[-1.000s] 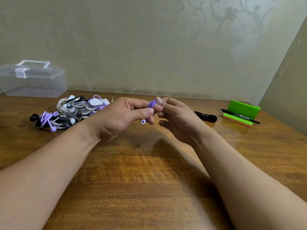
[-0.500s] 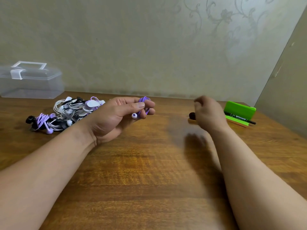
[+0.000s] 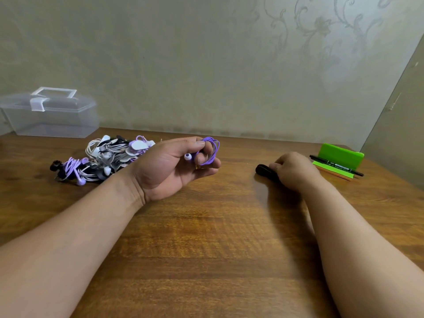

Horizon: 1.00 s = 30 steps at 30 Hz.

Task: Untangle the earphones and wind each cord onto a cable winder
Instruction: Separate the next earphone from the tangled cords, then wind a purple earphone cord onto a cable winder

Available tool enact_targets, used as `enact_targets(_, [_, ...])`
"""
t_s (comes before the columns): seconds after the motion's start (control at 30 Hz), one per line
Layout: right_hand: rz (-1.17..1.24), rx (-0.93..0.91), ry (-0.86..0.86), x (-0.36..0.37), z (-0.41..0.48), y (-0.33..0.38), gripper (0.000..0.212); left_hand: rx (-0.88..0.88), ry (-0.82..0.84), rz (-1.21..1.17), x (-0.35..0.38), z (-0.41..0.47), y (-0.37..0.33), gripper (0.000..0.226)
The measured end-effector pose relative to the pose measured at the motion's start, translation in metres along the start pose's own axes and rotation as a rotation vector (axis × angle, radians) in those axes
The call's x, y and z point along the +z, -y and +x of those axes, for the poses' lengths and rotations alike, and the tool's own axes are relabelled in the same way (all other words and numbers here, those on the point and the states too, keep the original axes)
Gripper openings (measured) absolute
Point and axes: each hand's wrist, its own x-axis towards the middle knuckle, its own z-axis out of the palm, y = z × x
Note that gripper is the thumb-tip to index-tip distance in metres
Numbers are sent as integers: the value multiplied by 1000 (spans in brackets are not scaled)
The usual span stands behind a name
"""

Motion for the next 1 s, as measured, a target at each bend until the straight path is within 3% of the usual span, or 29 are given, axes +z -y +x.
enact_targets(0.33, [52, -333, 349, -6, -32, 30, 32, -16, -129, 125, -7, 6, 6, 25])
enact_targets(0.5, [-19, -420, 349, -7, -47, 44, 34, -29, -153, 122, -7, 6, 6, 24])
enact_targets(0.67, [811, -438, 393, -7, -60, 60, 20, 4, -185, 95, -3, 5, 4, 29])
enact_targets(0.87, [1170, -389, 466, -7, -80, 85, 18, 90, -298, 222, -2, 8, 6, 28])
enact_targets(1.0, [1265, -306, 548, -2, -91, 96, 19, 149, -296, 316, -1, 9, 7, 26])
